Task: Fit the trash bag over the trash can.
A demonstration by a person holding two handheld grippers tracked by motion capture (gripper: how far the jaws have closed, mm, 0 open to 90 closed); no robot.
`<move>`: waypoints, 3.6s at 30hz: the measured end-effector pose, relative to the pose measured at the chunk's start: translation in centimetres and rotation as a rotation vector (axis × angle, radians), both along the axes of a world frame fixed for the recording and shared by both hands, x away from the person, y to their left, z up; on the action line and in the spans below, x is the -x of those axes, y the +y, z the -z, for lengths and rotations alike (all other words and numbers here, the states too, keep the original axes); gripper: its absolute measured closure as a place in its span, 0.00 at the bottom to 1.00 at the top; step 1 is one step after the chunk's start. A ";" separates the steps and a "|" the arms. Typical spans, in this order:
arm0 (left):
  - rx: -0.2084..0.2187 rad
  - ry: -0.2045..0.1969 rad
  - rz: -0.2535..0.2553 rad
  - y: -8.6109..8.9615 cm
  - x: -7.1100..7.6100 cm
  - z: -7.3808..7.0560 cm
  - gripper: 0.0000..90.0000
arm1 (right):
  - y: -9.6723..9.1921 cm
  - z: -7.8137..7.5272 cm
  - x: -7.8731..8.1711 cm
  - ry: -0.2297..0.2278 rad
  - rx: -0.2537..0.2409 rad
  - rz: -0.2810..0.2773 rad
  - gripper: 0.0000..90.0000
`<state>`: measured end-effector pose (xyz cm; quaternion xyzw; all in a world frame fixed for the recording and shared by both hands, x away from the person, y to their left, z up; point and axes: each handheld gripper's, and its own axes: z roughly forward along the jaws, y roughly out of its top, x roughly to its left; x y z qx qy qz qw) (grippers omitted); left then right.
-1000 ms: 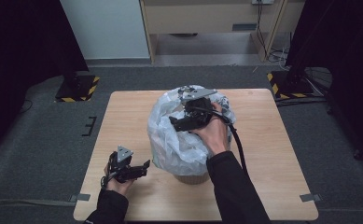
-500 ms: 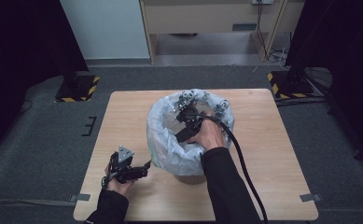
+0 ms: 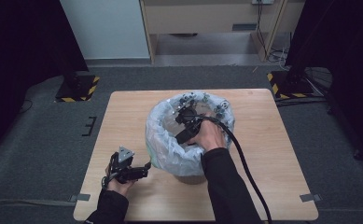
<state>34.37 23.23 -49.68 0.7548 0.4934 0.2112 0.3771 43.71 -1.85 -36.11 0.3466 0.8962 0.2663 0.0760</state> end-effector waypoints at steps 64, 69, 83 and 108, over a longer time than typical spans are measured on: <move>0.008 0.008 -0.012 0.2 -0.2 0.2 0.13 | -6.1 -9.6 3.8 -0.795 -0.471 0.318 0.05; 0.012 0.007 -0.016 0.2 -0.2 0.2 0.13 | -7.3 -9.8 4.0 -0.808 -0.466 0.349 0.05; 0.009 0.010 -0.020 0.3 -0.2 0.2 0.13 | -12.4 -8.8 4.9 -0.854 -0.466 0.447 0.03; 0.001 0.018 -0.024 0.3 -0.2 0.5 0.12 | -19.3 -0.6 6.3 -0.772 -0.415 0.535 0.02</move>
